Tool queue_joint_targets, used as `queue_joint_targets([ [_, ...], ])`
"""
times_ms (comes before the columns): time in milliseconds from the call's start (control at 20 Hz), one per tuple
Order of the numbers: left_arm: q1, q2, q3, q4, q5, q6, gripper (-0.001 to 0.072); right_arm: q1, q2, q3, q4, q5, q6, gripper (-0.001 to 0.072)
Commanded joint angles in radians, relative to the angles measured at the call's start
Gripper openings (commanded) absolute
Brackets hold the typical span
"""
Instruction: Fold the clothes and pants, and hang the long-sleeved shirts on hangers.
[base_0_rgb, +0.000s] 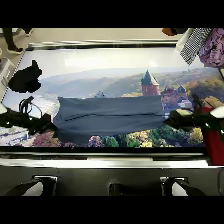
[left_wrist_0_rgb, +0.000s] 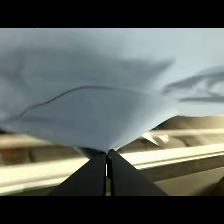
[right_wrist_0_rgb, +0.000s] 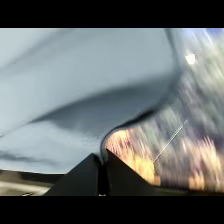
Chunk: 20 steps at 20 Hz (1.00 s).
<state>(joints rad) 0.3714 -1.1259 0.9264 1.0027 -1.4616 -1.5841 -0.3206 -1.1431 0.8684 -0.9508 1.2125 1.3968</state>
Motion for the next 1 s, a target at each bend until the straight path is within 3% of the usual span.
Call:
queue_joint_targets([
  [0, -0.010, -0.184, 0.149, -0.028, 0.031, 0.044, 0.0014, 0.140, -0.172, 0.169, -0.143, -0.139, 0.112, 0.0025],
  [300, -0.055, -0.480, 0.496, -0.027, 0.029, 0.058, 0.0014, 0.164, -0.342, 0.381, -0.280, -0.214, 0.241, 0.0025],
  [600, -0.058, -0.694, 0.801, -0.027, 0.000, 0.013, 0.0014, 0.164, -0.435, 0.458, -0.269, -0.284, 0.245, 0.0025],
  [950, -0.079, -0.865, 0.919, -0.028, 0.003, 0.013, 0.0015, 0.164, -0.521, 0.458, -0.219, -0.330, 0.222, 0.0038],
])
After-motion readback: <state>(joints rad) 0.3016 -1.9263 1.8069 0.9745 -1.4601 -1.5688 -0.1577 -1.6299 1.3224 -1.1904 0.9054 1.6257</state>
